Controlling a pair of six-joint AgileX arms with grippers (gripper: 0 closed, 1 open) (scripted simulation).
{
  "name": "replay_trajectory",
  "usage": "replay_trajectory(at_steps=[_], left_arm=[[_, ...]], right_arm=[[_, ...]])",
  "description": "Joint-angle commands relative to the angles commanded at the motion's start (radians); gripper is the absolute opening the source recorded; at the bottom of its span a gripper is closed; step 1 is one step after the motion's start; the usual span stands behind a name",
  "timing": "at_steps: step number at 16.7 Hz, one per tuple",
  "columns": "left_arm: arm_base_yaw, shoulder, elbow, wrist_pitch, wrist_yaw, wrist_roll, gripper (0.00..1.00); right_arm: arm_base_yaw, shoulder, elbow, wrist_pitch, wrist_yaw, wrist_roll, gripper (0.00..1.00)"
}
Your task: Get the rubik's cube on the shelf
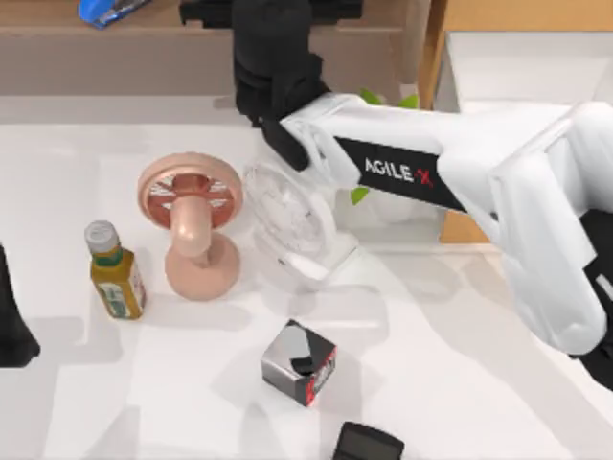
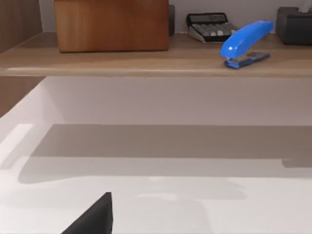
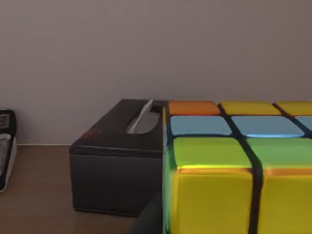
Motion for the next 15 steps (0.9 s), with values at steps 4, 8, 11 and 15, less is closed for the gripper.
replay_trajectory(at_steps=[4, 8, 11, 15], left_arm=[[0.000, 0.000, 0.000, 0.000, 0.000, 0.000, 1.00], [0.000, 0.000, 0.000, 0.000, 0.000, 0.000, 1.00], [0.000, 0.000, 0.000, 0.000, 0.000, 0.000, 1.00], [0.000, 0.000, 0.000, 0.000, 0.000, 0.000, 1.00]], right_arm=[[0.000, 0.000, 0.000, 0.000, 0.000, 0.000, 0.53], [0.000, 0.000, 0.000, 0.000, 0.000, 0.000, 0.83], [0.000, 0.000, 0.000, 0.000, 0.000, 0.000, 1.00], [0.000, 0.000, 0.000, 0.000, 0.000, 0.000, 1.00]])
